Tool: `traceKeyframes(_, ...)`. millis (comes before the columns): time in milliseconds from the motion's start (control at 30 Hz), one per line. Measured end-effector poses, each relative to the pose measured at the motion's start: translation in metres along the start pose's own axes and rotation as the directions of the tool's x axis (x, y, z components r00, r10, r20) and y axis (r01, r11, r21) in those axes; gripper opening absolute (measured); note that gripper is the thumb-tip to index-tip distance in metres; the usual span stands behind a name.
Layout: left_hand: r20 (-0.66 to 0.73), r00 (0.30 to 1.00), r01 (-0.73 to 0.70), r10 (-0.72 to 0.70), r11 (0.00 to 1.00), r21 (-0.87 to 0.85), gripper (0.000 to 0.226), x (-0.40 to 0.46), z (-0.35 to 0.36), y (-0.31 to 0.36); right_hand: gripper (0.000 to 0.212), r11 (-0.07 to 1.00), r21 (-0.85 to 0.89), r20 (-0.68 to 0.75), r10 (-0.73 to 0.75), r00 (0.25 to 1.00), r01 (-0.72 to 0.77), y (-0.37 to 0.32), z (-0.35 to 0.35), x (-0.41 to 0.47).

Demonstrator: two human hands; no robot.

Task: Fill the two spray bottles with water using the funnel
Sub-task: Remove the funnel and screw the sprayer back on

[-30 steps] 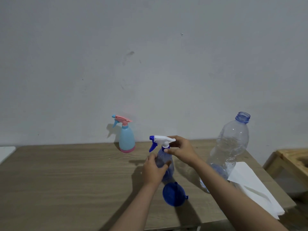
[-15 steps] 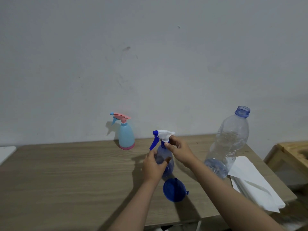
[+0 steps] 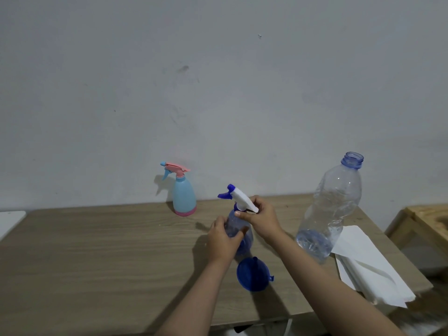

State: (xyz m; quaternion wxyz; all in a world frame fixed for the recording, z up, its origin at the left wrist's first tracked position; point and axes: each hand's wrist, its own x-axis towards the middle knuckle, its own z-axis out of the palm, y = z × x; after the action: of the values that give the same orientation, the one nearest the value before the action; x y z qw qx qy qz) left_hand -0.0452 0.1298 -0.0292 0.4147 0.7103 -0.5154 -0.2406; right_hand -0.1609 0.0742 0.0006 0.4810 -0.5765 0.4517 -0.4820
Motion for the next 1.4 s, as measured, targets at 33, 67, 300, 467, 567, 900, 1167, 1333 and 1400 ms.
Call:
traceKeyframes(33,-0.003,1.000,0.000,0.000,1.000,0.004,0.040,0.000,0.000,0.000,0.030,1.000,-0.013,-0.017,-0.006,1.000,0.006,-0.001,0.001,0.000)
traceKeyframes(67,-0.001,1.000,-0.006,0.006,1.000,0.008,0.041,0.000,0.000,0.000,0.031,1.000,-0.024,-0.031,-0.008,0.999,0.007,-0.001,0.002,0.001)
traceKeyframes(300,0.004,1.000,-0.019,0.019,1.000,-0.014,0.042,0.001,0.003,-0.001,0.022,0.993,-0.112,0.081,0.058,0.995,-0.049,-0.006,-0.008,0.010)
traceKeyframes(467,-0.030,1.000,-0.003,0.003,1.000,-0.010,0.043,0.002,0.003,-0.001,0.015,0.967,-0.254,0.137,0.051,0.989,-0.015,-0.017,-0.011,0.015)
traceKeyframes(567,-0.033,0.999,-0.009,0.008,1.000,-0.005,0.043,0.002,0.004,-0.001,0.017,0.954,-0.300,0.184,0.043,0.982,0.015,-0.023,-0.011,0.016)
traceKeyframes(900,0.000,1.000,0.006,-0.006,1.000,0.027,0.043,-0.002,0.000,0.003,0.019,0.966,-0.254,0.140,-0.005,0.990,0.041,-0.011,-0.009,0.012)
traceKeyframes(1167,0.000,1.000,0.007,-0.007,1.000,0.009,0.042,-0.001,0.001,0.004,0.023,0.992,-0.122,0.098,-0.006,0.995,0.018,-0.005,-0.006,0.007)
traceKeyframes(1333,0.011,1.000,-0.014,0.013,0.999,0.040,0.045,-0.003,-0.001,0.004,0.021,0.979,-0.195,0.154,-0.026,0.988,0.056,-0.009,-0.008,0.007)
traceKeyframes(1400,-0.001,1.000,-0.014,0.014,0.999,0.031,0.047,-0.002,0.000,0.003,0.018,0.979,-0.191,0.155,-0.044,0.987,0.073,-0.008,-0.008,0.006)
